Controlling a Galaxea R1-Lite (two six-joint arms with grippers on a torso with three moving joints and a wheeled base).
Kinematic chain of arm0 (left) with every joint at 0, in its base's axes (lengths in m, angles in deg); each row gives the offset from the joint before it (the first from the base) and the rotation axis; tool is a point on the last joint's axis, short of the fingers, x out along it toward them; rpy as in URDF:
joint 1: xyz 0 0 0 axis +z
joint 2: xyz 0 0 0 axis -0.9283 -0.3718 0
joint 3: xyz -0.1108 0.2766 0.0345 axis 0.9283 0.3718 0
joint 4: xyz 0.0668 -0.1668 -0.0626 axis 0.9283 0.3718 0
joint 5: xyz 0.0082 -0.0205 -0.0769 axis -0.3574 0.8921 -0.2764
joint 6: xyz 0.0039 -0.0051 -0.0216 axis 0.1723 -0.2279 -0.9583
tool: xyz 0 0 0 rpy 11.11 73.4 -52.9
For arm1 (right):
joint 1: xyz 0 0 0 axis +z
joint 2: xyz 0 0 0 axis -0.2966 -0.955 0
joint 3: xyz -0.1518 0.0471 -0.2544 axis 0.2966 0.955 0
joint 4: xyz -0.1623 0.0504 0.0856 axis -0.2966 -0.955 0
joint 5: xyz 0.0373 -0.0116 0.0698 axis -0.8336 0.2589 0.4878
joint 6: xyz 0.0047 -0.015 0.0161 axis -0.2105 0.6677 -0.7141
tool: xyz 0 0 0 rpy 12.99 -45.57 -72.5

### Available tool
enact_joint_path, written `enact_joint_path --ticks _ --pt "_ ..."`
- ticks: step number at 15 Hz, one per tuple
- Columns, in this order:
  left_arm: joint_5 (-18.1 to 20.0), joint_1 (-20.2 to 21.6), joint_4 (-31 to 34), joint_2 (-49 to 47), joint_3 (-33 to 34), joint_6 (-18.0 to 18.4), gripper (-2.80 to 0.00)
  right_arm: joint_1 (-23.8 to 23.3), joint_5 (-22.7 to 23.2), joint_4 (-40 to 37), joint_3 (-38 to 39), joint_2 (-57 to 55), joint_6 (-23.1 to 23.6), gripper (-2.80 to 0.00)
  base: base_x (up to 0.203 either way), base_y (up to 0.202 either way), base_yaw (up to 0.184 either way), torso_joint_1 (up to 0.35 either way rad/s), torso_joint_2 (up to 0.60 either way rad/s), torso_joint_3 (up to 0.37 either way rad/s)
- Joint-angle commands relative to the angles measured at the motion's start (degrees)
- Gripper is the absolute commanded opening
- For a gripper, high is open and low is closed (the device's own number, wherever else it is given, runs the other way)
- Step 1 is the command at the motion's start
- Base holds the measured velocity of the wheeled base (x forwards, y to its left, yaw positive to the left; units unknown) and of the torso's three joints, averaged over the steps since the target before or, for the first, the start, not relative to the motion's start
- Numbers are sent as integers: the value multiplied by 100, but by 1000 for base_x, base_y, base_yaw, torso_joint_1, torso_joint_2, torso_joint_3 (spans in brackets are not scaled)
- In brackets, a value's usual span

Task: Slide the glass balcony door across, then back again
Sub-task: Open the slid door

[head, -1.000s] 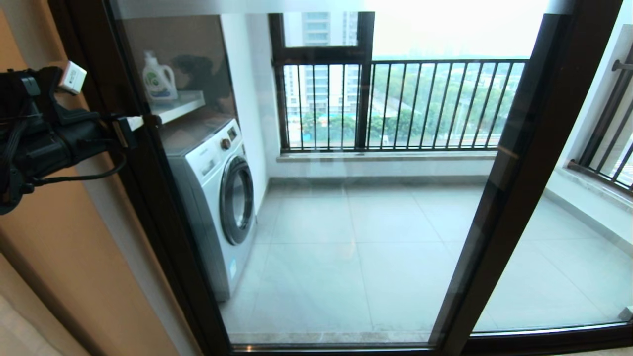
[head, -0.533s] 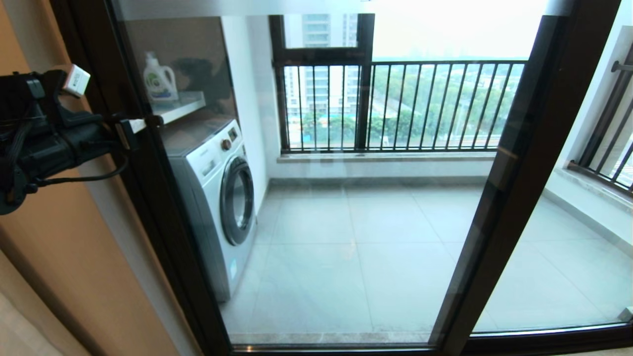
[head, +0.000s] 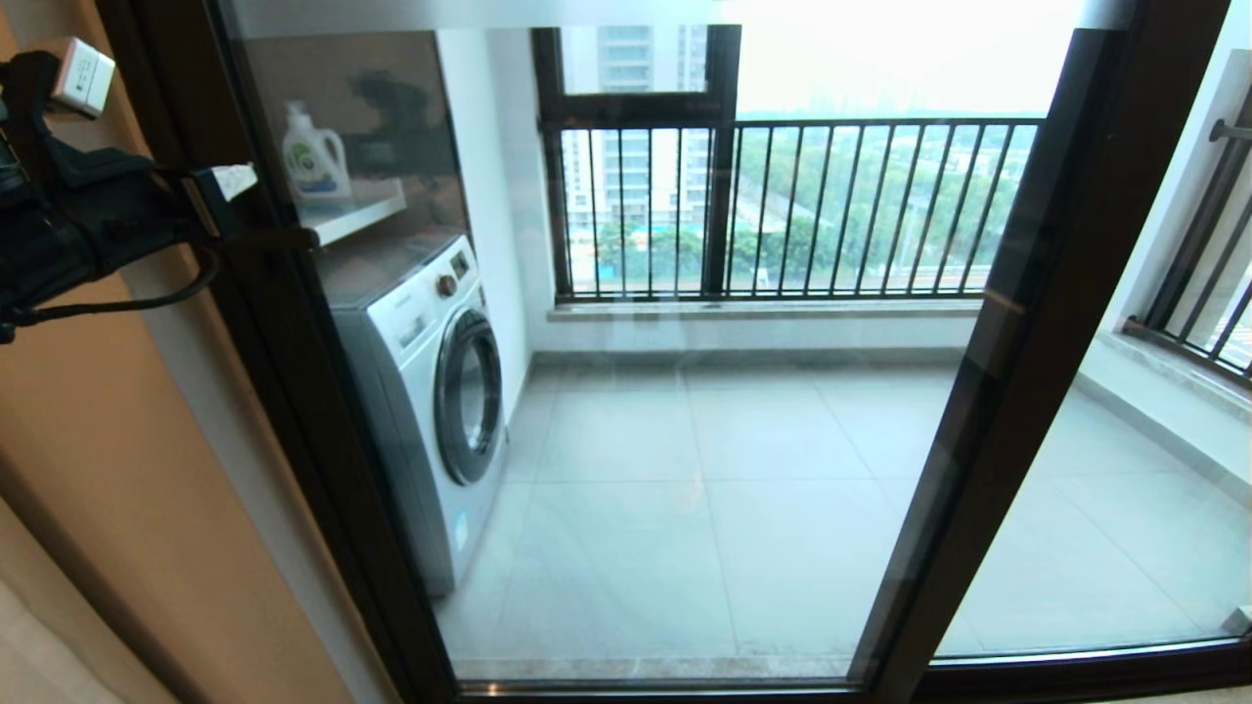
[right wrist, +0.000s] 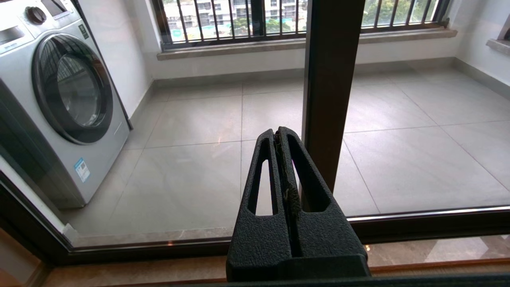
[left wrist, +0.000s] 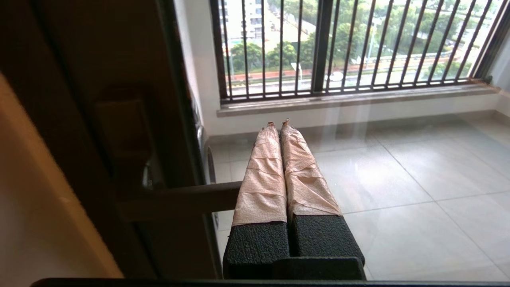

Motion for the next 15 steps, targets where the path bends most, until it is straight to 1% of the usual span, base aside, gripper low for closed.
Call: enact_joint_path --ticks 1,4,10,13,15 --pt "-9 -72 -35 -397 -173 1 -280 0 -2 3 70 -5 -3 -280 0 0 0 0 0 0" --pt "-72 -56 -57 -973 -429 12 -280 0 -2 3 70 -5 5 -280 0 0 0 0 0 0" --pt "-68 36 -58 -1120 -494 30 -280 0 -2 3 70 -5 2 -280 0 0 0 0 0 0" --pt "-68 40 -58 -1128 -331 49 -280 0 -2 3 70 -5 -2 -280 0 0 0 0 0 0" --pt "-68 60 -58 -1129 -70 161 -280 0 -2 3 70 -5 1 -280 0 0 0 0 0 0"
